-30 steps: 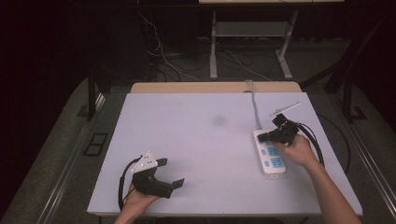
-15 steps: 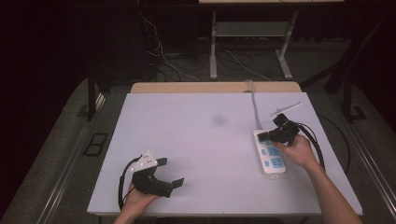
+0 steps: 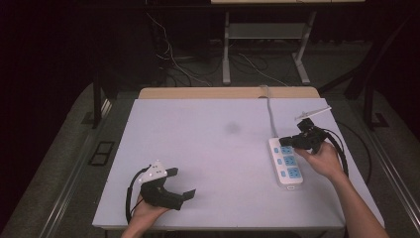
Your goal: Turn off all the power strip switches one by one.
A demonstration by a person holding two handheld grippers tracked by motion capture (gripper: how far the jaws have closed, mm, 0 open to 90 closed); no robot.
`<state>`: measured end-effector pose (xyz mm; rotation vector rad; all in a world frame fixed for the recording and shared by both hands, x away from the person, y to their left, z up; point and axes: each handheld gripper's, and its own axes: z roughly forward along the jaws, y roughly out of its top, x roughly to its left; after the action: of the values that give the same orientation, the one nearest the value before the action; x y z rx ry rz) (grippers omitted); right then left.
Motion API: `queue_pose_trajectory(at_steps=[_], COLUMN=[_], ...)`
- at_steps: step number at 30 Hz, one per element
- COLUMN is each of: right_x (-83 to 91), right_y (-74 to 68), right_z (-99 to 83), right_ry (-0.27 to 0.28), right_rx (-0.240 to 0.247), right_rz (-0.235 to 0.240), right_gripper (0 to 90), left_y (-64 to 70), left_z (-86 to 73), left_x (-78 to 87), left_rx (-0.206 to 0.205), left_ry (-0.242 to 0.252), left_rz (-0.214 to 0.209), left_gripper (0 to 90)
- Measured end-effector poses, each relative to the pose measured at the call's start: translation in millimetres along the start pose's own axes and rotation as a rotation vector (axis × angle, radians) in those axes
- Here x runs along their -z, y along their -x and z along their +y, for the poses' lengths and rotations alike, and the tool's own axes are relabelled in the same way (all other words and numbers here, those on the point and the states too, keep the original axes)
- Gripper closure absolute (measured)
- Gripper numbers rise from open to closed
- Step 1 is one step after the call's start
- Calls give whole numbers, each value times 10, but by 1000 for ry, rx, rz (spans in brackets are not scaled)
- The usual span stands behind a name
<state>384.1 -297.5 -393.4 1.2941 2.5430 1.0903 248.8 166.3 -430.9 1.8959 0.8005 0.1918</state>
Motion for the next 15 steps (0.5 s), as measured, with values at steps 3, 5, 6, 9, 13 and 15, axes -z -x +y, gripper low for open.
queue_pose_trajectory(at_steps=[3, 5, 6, 9, 13, 15], right_x=[75, 127, 151, 214, 275, 302], right_y=[2, -3, -10, -50, -118, -162], right_z=[-15, -29, -40, -85, -159, -198], right_ry=[20, 39, 50, 77, 128, 149], right_rx=[-20, -37, -49, -80, -111, -117], right_rz=[-3, -2, -1, -14, -36, -62], right_gripper=[824, 783, 751, 637, 441, 334], left_y=[6, 7, 6, 6, 14, 21], left_z=[3, 4, 4, 6, 8, 9], left_x=[6, 10, 12, 14, 13, 16], left_rx=[-2, -1, 0, 2, 1, 2], left_ry=[2, 6, 7, 11, 13, 14], left_rz=[0, 0, -1, -1, -1, 1], left_gripper=[0, 0, 0, 0, 0, 0])
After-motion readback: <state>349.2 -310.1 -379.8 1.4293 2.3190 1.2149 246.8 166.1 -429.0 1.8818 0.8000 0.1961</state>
